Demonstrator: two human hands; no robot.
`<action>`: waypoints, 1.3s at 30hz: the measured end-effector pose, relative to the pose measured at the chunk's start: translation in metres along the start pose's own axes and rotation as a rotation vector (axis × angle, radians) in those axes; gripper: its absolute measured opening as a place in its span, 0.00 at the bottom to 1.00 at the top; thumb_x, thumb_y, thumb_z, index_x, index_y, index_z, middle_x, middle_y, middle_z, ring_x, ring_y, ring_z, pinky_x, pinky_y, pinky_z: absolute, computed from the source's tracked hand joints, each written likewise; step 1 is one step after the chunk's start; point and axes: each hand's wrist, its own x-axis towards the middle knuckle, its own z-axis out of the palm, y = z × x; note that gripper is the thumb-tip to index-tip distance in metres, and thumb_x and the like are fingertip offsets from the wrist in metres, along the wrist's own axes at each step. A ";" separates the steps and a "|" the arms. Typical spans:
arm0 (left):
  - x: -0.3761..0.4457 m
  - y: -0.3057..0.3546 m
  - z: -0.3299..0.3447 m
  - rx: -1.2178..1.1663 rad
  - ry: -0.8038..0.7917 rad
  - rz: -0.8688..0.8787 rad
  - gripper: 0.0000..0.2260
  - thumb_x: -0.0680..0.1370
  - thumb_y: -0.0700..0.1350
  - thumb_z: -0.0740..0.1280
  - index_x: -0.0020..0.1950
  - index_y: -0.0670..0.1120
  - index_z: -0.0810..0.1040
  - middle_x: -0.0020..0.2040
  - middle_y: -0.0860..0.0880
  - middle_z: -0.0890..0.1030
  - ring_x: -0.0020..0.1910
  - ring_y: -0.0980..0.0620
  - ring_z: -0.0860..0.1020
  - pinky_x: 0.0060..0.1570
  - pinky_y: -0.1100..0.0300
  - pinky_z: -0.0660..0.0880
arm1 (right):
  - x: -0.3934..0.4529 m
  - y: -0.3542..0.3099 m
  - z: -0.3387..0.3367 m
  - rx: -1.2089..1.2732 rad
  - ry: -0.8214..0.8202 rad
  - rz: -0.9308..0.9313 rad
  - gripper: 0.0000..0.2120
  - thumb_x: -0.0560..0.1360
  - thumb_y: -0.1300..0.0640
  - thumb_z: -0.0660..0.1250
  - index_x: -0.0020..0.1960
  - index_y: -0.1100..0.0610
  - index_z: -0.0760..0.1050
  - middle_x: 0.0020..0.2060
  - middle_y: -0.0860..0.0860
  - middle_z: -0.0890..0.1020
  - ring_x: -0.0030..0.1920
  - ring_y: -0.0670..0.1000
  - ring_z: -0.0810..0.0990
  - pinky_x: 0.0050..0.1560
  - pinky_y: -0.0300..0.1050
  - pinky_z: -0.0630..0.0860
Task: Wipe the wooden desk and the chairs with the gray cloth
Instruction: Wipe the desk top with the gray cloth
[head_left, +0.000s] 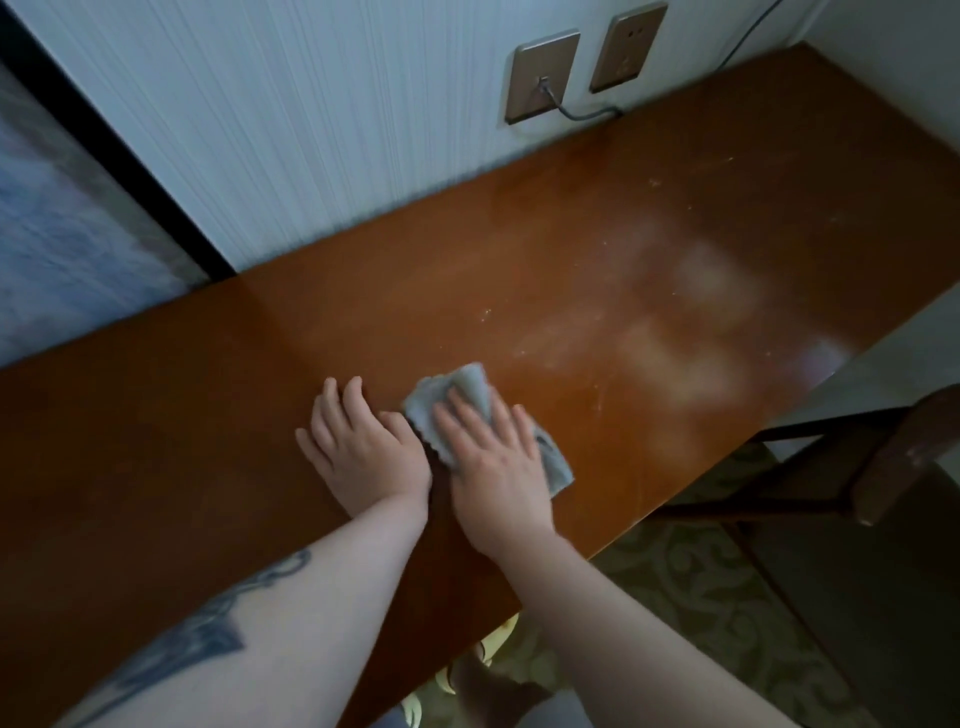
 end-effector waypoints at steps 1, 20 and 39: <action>-0.001 0.000 0.003 0.025 -0.008 -0.018 0.19 0.78 0.42 0.59 0.69 0.47 0.69 0.73 0.45 0.66 0.73 0.46 0.60 0.74 0.45 0.49 | 0.001 0.015 -0.003 -0.004 0.023 0.110 0.26 0.80 0.53 0.56 0.77 0.45 0.57 0.77 0.44 0.58 0.78 0.52 0.46 0.74 0.51 0.36; 0.000 0.003 0.009 0.203 -0.048 -0.018 0.18 0.80 0.44 0.56 0.70 0.46 0.66 0.74 0.43 0.64 0.73 0.43 0.58 0.73 0.41 0.52 | 0.010 0.074 -0.025 -0.014 0.132 0.343 0.26 0.81 0.54 0.55 0.78 0.48 0.56 0.77 0.46 0.59 0.78 0.52 0.50 0.77 0.52 0.44; 0.000 0.004 0.009 0.197 -0.060 -0.025 0.19 0.79 0.44 0.55 0.70 0.45 0.67 0.73 0.42 0.64 0.73 0.42 0.59 0.72 0.40 0.53 | -0.006 0.068 -0.035 0.122 0.393 0.786 0.29 0.77 0.64 0.61 0.76 0.52 0.61 0.73 0.47 0.67 0.72 0.57 0.61 0.68 0.60 0.60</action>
